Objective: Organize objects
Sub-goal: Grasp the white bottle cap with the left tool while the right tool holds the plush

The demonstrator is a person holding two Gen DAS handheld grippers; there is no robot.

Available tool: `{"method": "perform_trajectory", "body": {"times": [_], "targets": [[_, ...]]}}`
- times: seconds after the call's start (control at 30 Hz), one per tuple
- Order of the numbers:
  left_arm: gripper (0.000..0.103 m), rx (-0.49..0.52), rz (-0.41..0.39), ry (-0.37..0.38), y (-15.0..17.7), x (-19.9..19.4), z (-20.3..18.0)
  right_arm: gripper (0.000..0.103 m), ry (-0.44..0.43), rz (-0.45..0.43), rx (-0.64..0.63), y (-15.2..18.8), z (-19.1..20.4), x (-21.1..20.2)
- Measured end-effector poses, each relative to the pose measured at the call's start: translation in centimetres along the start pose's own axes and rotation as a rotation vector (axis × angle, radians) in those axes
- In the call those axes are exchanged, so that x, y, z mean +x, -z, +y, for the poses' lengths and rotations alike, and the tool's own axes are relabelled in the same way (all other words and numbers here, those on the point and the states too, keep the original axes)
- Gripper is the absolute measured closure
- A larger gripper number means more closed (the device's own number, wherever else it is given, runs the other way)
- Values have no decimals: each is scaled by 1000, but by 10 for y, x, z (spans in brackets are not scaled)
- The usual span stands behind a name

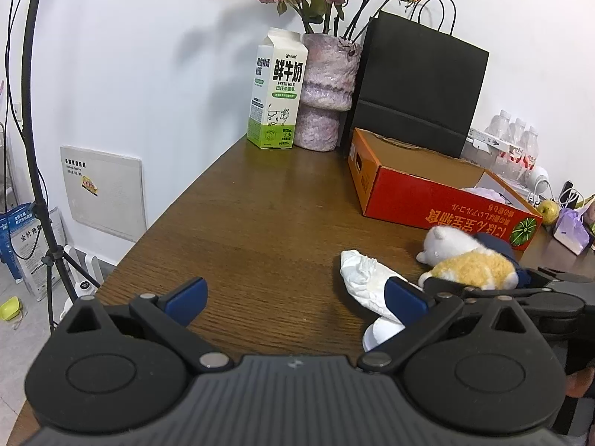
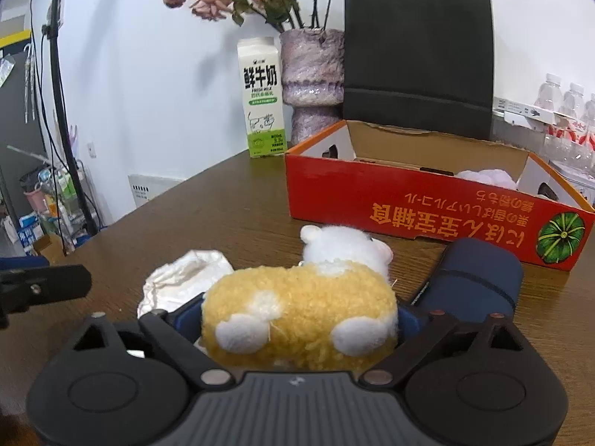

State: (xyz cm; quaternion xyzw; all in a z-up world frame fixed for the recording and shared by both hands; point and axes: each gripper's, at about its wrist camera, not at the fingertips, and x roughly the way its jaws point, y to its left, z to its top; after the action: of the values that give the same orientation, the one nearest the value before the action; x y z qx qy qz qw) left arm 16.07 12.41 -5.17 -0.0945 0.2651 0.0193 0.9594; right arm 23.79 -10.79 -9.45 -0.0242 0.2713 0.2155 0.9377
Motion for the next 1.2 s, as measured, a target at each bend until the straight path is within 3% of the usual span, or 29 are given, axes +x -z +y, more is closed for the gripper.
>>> {"method": "perform_trajectory", "body": {"times": [0.2,0.67,0.93,1.2], "targets": [[0,4,11,-2,1,3,-2,9,51,-101,-36,3,2,-19],[0,116,120,72,19,16,-40,9,141,-191,-62,10,-20,-51],[0,132,168,53,24,29,-55,9,172,-214,-52,14,-39,-66],[0,161,166,-6,26,37,-70,9,198,-231,-34,17,-59,-78]]}}
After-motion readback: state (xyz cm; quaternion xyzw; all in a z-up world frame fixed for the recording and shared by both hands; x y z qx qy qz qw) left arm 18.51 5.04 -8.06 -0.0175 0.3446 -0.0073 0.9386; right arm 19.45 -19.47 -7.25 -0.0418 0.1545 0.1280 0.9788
